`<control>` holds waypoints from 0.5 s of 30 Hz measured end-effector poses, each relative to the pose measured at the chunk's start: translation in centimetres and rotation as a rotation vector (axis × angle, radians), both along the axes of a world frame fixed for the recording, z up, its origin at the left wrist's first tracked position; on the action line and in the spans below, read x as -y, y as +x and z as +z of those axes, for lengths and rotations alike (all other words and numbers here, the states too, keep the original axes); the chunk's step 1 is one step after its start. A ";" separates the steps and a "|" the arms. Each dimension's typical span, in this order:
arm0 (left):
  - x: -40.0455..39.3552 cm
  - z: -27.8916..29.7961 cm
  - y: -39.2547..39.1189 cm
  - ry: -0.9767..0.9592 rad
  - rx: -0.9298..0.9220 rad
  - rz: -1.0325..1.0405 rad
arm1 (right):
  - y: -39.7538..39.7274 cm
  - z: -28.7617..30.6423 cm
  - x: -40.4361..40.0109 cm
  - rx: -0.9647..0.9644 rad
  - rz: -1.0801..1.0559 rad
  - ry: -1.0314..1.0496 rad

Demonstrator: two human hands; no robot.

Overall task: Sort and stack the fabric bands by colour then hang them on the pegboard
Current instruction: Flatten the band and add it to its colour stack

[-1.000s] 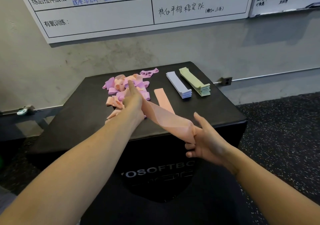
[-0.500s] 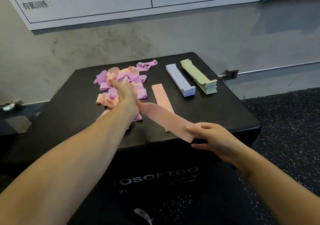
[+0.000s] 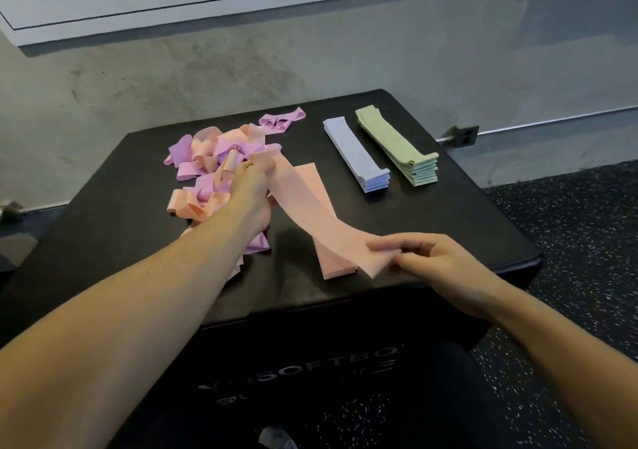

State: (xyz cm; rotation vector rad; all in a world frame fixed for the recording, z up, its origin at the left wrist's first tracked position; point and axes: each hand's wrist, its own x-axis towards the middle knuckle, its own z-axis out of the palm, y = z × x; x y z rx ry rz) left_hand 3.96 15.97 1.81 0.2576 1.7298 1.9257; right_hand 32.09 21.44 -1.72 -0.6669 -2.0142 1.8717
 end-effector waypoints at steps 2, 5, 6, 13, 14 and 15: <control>-0.6 0.1 -1.0 -0.021 -0.038 0.027 | 0.2 0.1 -0.7 0.075 0.099 0.047; -1.6 -0.2 -2.9 -0.062 -0.036 -0.003 | -0.6 -0.5 -1.6 0.074 0.017 0.263; -2.2 -0.9 -4.0 -0.078 -0.034 -0.014 | -0.9 -0.8 -1.8 0.045 -0.034 0.315; -4.6 0.0 -3.6 -0.134 -0.095 -0.054 | -2.6 -2.6 -3.3 0.015 -0.079 0.868; -5.0 -0.1 -3.7 -0.147 -0.106 -0.066 | -2.8 -2.7 -3.4 -0.009 -0.041 0.918; -5.4 -0.3 -3.9 -0.161 -0.123 -0.075 | -3.2 -2.8 -3.5 -0.034 -0.003 0.948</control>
